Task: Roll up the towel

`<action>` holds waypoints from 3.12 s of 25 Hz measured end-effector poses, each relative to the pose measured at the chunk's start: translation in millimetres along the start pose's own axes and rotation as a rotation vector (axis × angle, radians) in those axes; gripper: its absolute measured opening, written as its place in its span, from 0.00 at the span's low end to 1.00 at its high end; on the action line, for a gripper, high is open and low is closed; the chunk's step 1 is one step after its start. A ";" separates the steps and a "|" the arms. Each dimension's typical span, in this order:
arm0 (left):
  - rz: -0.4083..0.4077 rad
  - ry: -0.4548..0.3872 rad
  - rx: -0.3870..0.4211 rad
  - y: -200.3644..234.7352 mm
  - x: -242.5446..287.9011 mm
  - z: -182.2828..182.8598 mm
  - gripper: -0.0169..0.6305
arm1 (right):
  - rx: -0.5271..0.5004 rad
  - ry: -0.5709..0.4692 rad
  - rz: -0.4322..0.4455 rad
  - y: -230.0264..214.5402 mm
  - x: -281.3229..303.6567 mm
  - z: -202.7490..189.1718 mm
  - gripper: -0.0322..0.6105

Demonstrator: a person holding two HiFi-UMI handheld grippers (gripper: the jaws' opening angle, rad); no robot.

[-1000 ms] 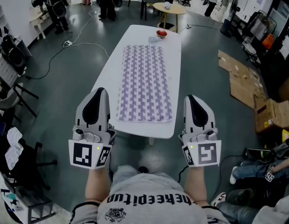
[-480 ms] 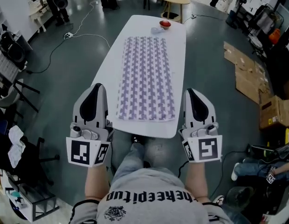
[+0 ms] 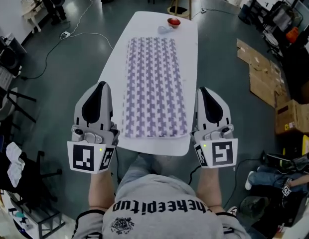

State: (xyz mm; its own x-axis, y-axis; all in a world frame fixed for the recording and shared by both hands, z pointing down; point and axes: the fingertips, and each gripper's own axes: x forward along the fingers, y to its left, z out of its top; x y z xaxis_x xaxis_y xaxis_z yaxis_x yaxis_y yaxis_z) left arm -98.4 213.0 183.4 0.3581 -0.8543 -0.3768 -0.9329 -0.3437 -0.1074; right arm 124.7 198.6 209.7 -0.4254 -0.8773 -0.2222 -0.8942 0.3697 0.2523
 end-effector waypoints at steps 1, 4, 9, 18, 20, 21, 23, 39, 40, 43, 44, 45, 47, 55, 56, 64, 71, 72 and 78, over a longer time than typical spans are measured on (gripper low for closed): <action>-0.005 0.007 0.006 3.8 3.4 -5.4 0.03 | -0.003 0.005 0.001 1.1 5.4 -3.5 0.05; -0.024 0.043 0.023 13.0 10.3 -24.8 0.03 | -0.009 0.034 0.014 6.7 18.0 -18.7 0.05; -0.102 0.165 0.051 11.5 20.0 -74.7 0.03 | -0.027 0.145 0.067 15.3 32.5 -64.9 0.05; -0.294 0.478 0.151 -17.7 -12.1 -195.1 0.04 | -0.028 0.450 0.209 50.8 14.0 -185.4 0.05; -0.368 0.559 0.191 -29.8 -31.5 -229.3 0.04 | -0.041 0.516 0.262 63.1 2.4 -212.0 0.05; -0.409 0.599 0.209 -36.5 -42.6 -246.5 0.04 | -0.047 0.548 0.292 69.3 -4.6 -224.4 0.05; -0.488 0.681 0.258 -47.8 -64.0 -277.4 0.04 | -0.064 0.608 0.358 81.3 -18.6 -247.5 0.05; -0.962 1.106 0.449 -67.5 -179.8 -401.0 0.28 | -0.299 0.995 0.872 132.0 -110.4 -377.0 0.18; -0.972 1.130 0.448 -65.2 -184.8 -405.1 0.28 | -0.313 1.013 0.887 131.5 -113.9 -381.8 0.19; -0.983 1.194 0.449 -64.6 -197.4 -416.7 0.29 | -0.357 1.064 0.914 122.8 -127.5 -397.7 0.21; -0.978 1.210 0.448 -63.9 -199.1 -420.7 0.29 | -0.373 1.080 0.919 118.7 -130.4 -403.3 0.21; -0.971 1.224 0.442 -62.0 -199.4 -424.4 0.28 | -0.388 1.097 0.921 115.4 -131.4 -408.8 0.21; -0.957 1.244 0.411 -56.5 -199.0 -428.7 0.28 | -0.414 1.126 0.916 112.0 -129.9 -418.0 0.21; -0.989 1.284 0.377 -60.5 -206.2 -426.9 0.17 | -0.423 1.152 0.877 114.7 -134.9 -420.1 0.08; -0.972 1.286 0.385 -57.2 -200.4 -429.0 0.14 | -0.417 1.151 0.873 113.5 -131.5 -419.9 0.08; -1.048 1.316 0.407 -63.1 -191.7 -420.4 0.07 | -0.376 1.128 0.911 101.8 -131.9 -406.3 0.08; -1.082 1.339 0.259 -73.4 -219.9 -399.3 0.07 | -0.327 1.140 0.969 112.2 -158.0 -390.4 0.08; -1.082 1.341 0.241 -74.6 -218.3 -397.5 0.07 | -0.322 1.136 0.959 109.1 -155.2 -388.4 0.08; -1.060 1.336 0.177 -60.5 -194.0 -394.9 0.08 | -0.320 1.099 0.877 93.0 -112.3 -381.3 0.08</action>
State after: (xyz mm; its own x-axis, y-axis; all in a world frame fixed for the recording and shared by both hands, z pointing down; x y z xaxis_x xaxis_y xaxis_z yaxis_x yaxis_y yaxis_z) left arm -96.6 245.6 626.3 0.4698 -0.0381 0.8819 -0.2449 -0.9655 0.0887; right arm 142.4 214.9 617.2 -0.3589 -0.2497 0.8993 -0.2739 0.9493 0.1543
